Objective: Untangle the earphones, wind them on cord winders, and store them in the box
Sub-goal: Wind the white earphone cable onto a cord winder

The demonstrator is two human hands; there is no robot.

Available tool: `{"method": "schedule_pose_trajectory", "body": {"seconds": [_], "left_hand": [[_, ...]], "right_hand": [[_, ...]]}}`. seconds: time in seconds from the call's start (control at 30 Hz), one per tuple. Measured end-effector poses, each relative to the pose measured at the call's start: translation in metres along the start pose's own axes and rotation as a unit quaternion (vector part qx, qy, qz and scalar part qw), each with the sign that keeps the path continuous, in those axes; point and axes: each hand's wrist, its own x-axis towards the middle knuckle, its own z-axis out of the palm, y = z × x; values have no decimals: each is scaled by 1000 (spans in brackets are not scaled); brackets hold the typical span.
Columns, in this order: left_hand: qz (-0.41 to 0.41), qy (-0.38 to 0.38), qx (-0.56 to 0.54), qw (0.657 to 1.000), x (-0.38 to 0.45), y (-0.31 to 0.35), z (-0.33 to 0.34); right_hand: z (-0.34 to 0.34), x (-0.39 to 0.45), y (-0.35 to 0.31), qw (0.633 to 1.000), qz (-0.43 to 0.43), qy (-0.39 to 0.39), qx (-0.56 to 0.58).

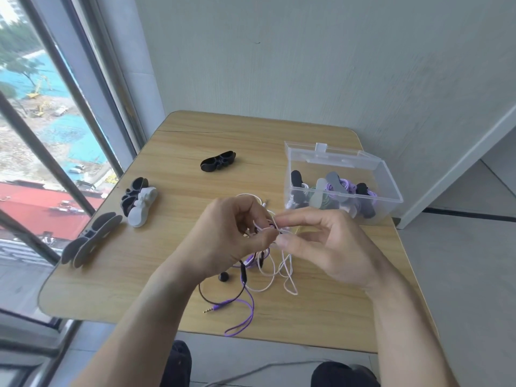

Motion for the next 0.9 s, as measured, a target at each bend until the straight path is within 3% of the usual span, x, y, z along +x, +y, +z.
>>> {"method": "schedule_pose_trajectory", "body": {"seconds": [0.13, 0.33, 0.57, 0.7, 0.77, 0.83, 0.9], "left_hand": [[32, 21, 23, 999, 0, 1, 2], [62, 59, 75, 993, 0, 2, 3], [46, 46, 155, 986, -1, 2, 0], [41, 52, 140, 988, -1, 2, 0], [23, 62, 118, 991, 0, 0, 1], [6, 65, 99, 993, 1, -2, 1], [1, 70, 79, 994, 2, -4, 2]], "right_hand": [[13, 5, 5, 996, -28, 78, -32], [11, 8, 7, 991, -36, 129, -20], [0, 6, -7, 958, -61, 243, 140], [-9, 4, -4, 951, -16, 271, 146], [-13, 3, 1, 968, 43, 246, 39], [-13, 0, 5, 978, 76, 173, -83], [-9, -2, 5, 983, 78, 106, -130]]}}
